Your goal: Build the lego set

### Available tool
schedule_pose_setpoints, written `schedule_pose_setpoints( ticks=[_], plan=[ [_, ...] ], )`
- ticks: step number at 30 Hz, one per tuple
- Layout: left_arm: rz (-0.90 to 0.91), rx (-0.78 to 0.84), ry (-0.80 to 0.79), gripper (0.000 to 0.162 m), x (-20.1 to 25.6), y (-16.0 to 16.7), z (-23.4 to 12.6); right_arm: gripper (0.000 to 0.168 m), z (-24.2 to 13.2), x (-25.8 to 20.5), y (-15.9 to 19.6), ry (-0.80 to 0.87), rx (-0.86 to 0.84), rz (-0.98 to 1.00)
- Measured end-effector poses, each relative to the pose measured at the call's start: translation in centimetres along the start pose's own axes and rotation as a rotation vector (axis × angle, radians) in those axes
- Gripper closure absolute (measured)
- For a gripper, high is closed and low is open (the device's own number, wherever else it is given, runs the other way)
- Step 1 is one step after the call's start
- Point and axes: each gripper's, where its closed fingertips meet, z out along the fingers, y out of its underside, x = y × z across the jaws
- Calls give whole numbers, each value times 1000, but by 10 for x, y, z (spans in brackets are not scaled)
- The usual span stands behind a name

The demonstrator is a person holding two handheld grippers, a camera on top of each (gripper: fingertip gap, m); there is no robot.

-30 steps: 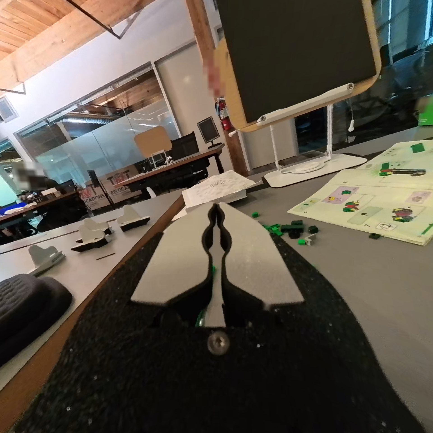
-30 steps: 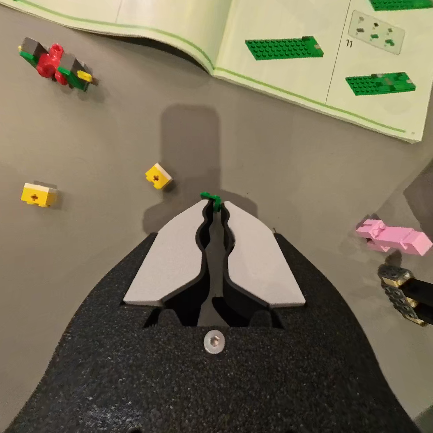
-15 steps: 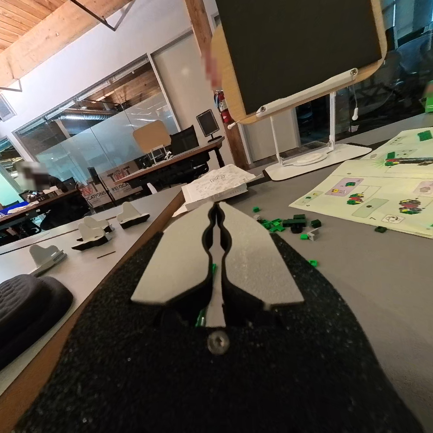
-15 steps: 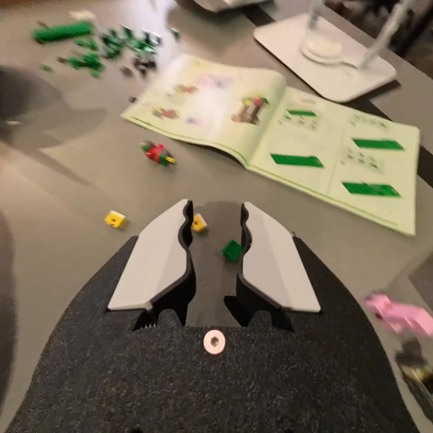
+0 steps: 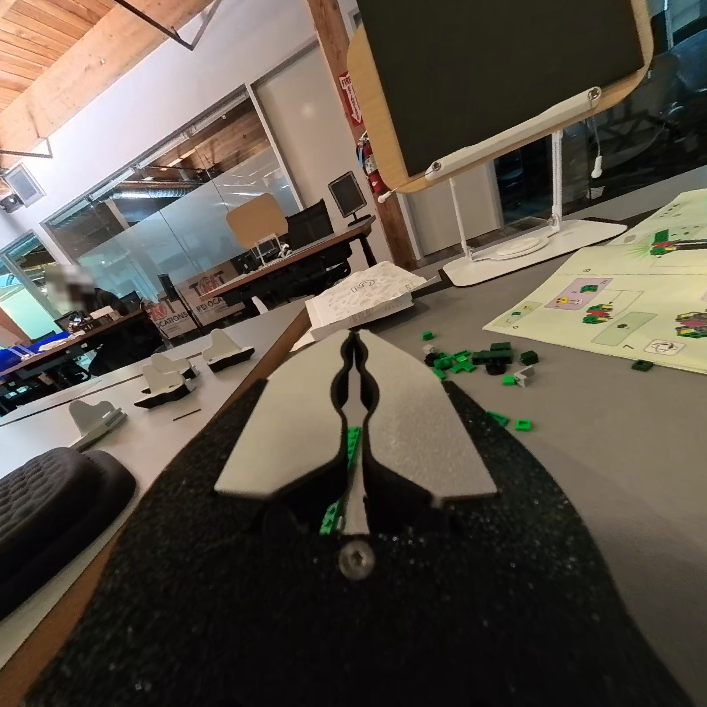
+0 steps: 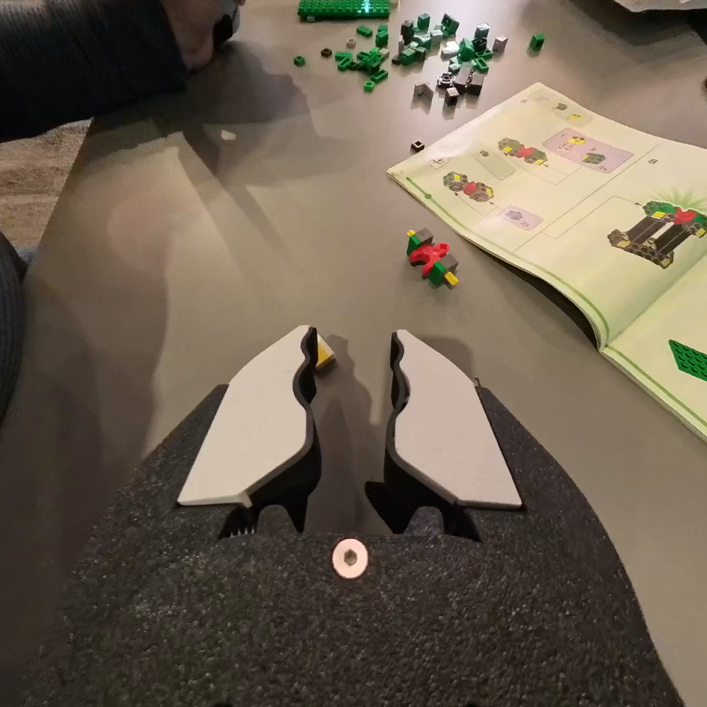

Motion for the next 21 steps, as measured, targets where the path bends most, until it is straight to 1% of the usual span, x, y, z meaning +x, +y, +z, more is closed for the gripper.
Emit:
schedule_pose_setpoints(
  ticks=[9,13,21],
  plan=[
    [-19,-2,0,162,-1,1,0,134,-1,-8,8,-13,-45,-38],
    [-28,2,-3,162,-3,1,0,136,-1,-10,5,-17,-16,-50],
    [-58,15,-9,162,-5,1,-1,136,1,-8,0,-16,-29,-72]
  ],
)
